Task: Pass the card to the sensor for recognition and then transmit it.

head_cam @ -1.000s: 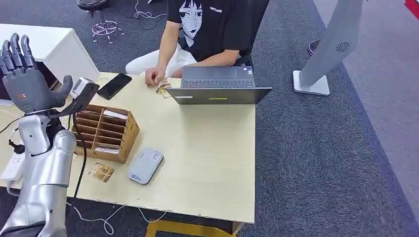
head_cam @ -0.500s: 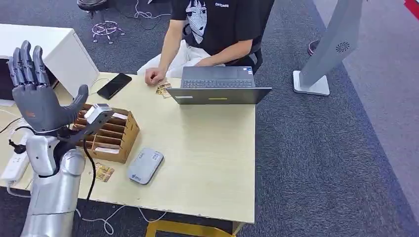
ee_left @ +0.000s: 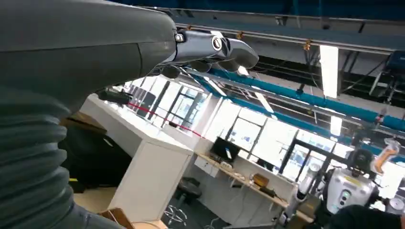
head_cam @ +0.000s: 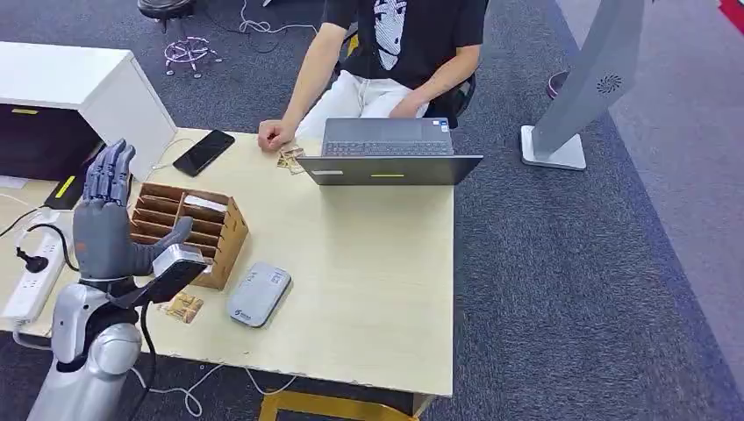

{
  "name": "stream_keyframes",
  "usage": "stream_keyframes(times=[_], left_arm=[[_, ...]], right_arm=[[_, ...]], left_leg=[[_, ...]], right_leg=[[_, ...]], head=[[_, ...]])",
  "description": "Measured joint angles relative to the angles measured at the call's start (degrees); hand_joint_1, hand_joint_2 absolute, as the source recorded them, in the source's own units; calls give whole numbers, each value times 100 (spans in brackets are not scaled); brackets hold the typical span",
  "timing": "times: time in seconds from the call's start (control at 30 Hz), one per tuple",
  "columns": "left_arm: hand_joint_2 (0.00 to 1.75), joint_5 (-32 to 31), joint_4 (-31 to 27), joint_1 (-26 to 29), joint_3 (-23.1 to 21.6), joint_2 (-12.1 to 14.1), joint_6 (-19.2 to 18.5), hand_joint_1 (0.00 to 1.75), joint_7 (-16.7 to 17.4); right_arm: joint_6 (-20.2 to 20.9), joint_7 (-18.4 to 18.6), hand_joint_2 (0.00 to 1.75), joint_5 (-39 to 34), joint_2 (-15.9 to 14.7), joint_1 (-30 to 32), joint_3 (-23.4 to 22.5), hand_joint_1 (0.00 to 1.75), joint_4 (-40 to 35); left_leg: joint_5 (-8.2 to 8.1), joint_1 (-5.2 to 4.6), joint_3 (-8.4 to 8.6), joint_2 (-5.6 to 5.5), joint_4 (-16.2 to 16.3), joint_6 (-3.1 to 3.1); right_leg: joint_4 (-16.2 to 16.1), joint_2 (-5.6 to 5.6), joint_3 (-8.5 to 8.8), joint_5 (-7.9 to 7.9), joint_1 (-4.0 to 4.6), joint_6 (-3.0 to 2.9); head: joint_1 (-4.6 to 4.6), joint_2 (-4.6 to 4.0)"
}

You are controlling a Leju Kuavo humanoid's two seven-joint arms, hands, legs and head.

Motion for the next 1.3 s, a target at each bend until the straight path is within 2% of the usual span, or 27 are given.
stream_keyframes(times=[0.1, 0.13, 0.17, 0.4, 0.5, 0.6, 0.8, 0.9, 1.03, 1.3], left_arm=[[175, 90, -44, 25, -11, 39, -112, 0, -26], [175, 350, -164, 119, -20, 144, -488, 0, -105], [175, 472, -356, 318, -28, 365, -1029, 0, -112], [175, 343, -463, 511, -17, 936, -1928, 0, 217], [175, 206, -463, 510, 46, 1394, -2410, 0, 493], [175, -24, -444, 371, 155, 1754, -2627, 0, 664], [175, -96, -424, 265, 190, 2041, -2677, 0, 708], [175, -456, -417, 236, 193, 2109, -2566, 0, 912], [175, -1380, -269, -50, 182, 2052, -2118, 0, 1248], [175, -2339, 142, -397, 133, 1672, -1193, 0, 1497]], right_arm=[[0, 0, 175, -4, 0, 1, -11, 0, -4], [18, 0, 175, -33, 0, 7, -48, 0, -13], [55, -2, 175, -74, 0, 16, -120, 0, -26], [114, 0, 175, -59, 0, 15, -256, 0, -70], [122, 11, 175, -57, 0, 16, -306, 0, -79], [122, 22, 175, -26, 0, 13, -365, 0, -83], [122, 22, 175, 20, 0, 10, -402, 0, -101], [129, 24, 175, 28, 0, 9, -424, 0, -101], [129, 22, 175, 41, 0, -3, -457, 0, -101], [116, -18, 175, 166, 2, -37, -481, 0, -101]], left_leg=[[0, 0, 0, 0, 0, 0], [0, 0, 1, 0, 0, 0], [0, -1, 0, 0, 0, 0], [0, 2, -1, -4, -1, 0], [1, 5, 1, -4, -1, -1], [3, 5, 0, -11, -1, 1], [3, 2, -1, -14, -1, 2], [2, 1, -1, -14, 0, 2], [3, 0, -1, -21, 1, 2], [3, 0, 0, -18, 1, 2]], right_leg=[[0, 0, 1, 0, 0, 0], [0, -1, 2, 1, -1, 0], [0, -1, 3, 1, -1, 0], [0, -9, 3, -1, 2, -1], [0, -10, 1, -1, 4, -2], [0, -19, 4, -1, 4, -2], [0, -21, 7, -1, 1, -1], [-1, -21, 5, -1, 0, -1], [-2, -28, 7, -1, 0, -1], [-2, -27, 6, 0, 0, -1]], head=[[0, 2], [0, 2], [0, 2], [0, 2], [0, 2], [0, 2], [0, 2], [0, 2], [0, 0], [0, 2]])
